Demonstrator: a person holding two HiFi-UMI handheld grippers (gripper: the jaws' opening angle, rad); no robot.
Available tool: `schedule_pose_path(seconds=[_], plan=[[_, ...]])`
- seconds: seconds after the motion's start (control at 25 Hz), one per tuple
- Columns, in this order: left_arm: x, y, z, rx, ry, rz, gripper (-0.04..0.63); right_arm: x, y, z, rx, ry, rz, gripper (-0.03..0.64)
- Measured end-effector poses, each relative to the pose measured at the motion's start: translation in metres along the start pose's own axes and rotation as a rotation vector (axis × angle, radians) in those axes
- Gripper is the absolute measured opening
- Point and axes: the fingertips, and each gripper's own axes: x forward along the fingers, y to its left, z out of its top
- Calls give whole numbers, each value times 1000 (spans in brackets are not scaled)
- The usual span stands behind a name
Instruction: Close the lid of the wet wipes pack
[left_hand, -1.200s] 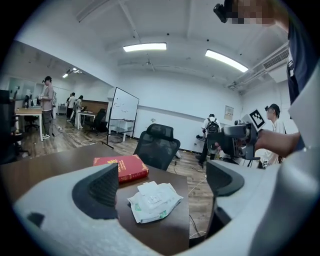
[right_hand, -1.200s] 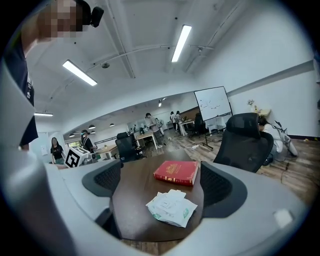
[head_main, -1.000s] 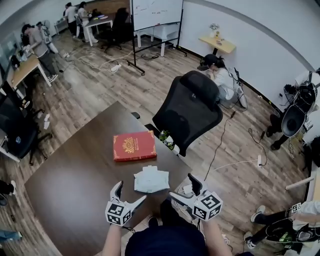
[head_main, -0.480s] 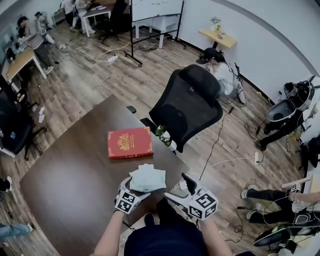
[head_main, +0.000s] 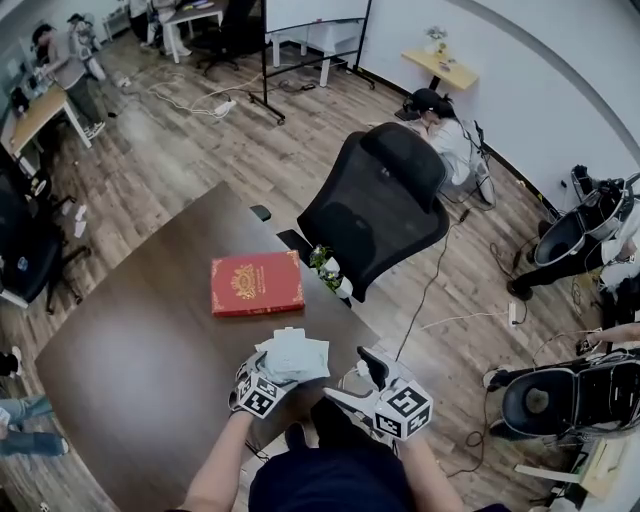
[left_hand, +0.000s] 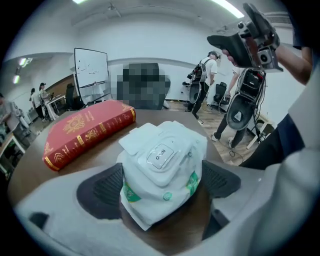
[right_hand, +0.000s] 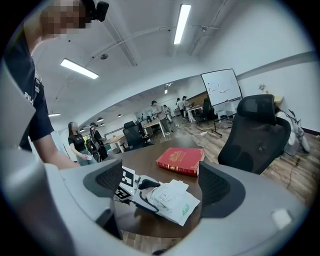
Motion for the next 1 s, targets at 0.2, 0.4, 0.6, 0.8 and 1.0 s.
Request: schedule_pose_path(seconds=[0.2,0.4,0.6,0.8,1.0], plan=[[12,4,-9,5,44,18,454,12,-8,-8,9,23,25,485],[14,3,-10,-2,53,9,456,37,-17,-20,25,61,97,479],[17,4,-12,4,62,15,454,75,-34,-42,39,125,163,463],[15,3,-10,2,81,12,454,112,-45,-71,69,212,223,454],[17,4,-12,-3,92,11,454,149,-58,-106,152,301,275,428]])
